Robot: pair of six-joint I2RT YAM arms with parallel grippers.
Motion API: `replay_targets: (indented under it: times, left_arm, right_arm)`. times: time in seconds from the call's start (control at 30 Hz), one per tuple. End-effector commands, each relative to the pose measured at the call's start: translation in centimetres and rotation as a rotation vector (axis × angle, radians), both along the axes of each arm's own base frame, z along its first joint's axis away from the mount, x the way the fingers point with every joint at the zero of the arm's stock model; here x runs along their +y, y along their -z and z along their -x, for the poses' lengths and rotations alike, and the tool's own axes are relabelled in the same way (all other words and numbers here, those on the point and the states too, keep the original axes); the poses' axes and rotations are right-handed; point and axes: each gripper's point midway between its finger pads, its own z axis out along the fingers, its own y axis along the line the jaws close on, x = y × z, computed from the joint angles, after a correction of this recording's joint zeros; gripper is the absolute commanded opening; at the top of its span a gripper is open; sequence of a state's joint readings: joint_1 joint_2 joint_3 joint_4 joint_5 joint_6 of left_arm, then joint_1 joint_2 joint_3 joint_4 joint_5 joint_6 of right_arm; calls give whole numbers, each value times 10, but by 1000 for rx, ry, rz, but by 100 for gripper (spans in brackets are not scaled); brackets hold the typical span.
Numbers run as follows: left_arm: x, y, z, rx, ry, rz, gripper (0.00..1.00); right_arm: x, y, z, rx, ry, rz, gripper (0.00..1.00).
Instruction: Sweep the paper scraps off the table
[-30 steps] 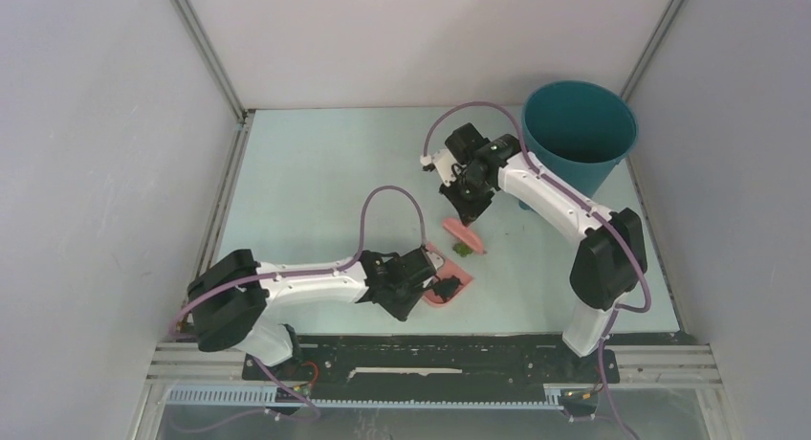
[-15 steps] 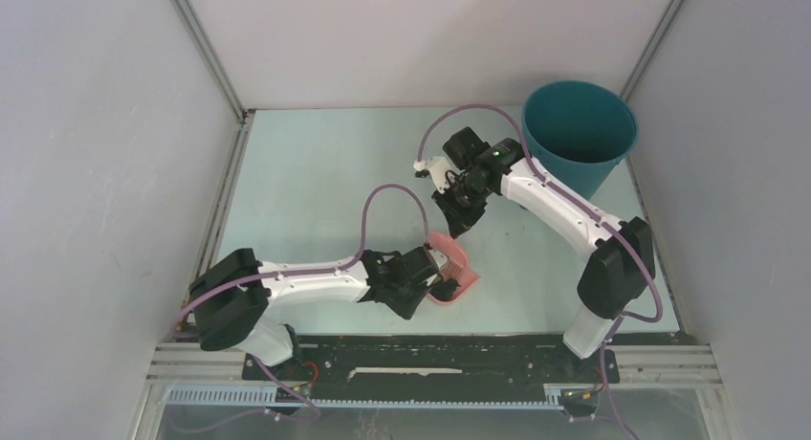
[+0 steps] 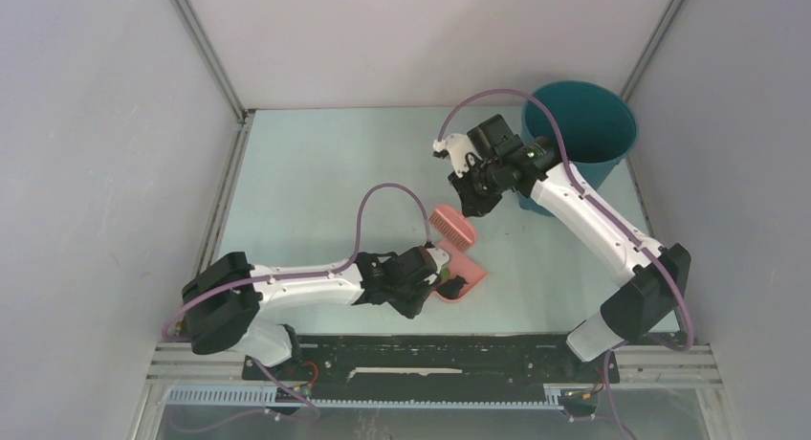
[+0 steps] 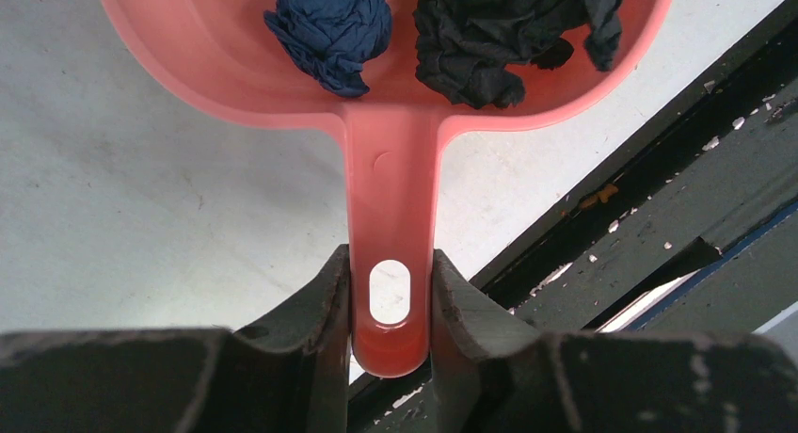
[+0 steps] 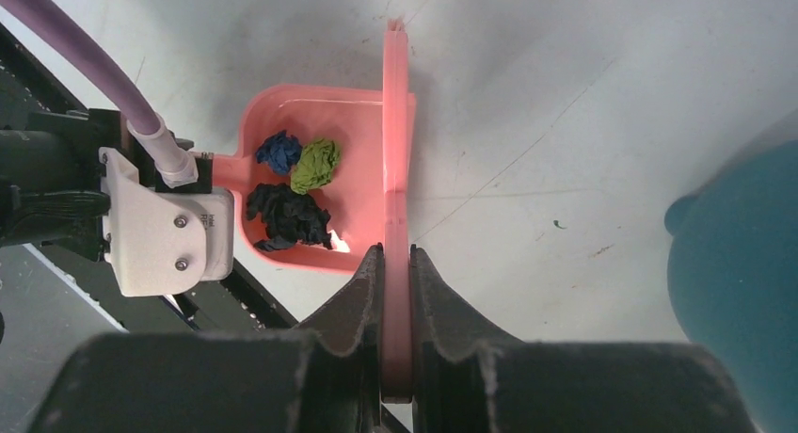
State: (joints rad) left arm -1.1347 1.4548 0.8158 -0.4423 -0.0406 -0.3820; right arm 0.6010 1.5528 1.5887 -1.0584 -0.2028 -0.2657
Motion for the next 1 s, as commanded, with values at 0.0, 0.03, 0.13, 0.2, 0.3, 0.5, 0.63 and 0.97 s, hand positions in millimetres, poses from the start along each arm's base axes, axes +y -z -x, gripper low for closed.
replay_targets:
  times: [0.0,0.03,0.13,0.2,0.3,0.5,0.63,0.97]
  left_arm:
    - [-12,-16,-2,-39,29,68,0]
    - [-12,-17,-2,-40,27,69,0]
    - [-10,-19,-3,-48,21,73,0]
    - [-10,-21,-4,-60,17,78,0]
    - [-10,-21,-6,-67,15,75,0]
    - [-9,-23,-10,-84,8,61,0]
    - [-8,-32,-21,-128,7,38,0]
    - [-32,-89,-83,-212,-54,44,0]
  right_arm:
    - [-9,-18,-7,-77,40,-30,0]
    - [-12,-20,-8,-86,48,-32,0]
    - [-23,-24,-8,-97,76,-47,0]
    - [-30,-23,-6,-95,92,-67,0]
    - [-48,-16,-1,-85,123,-77,0]
    - [-84,-22,16,-110,198,-138,0]
    - [-111,-31,24,-156,272,-181,0]
    - [-183,-19,59,-123,494,-115,0]
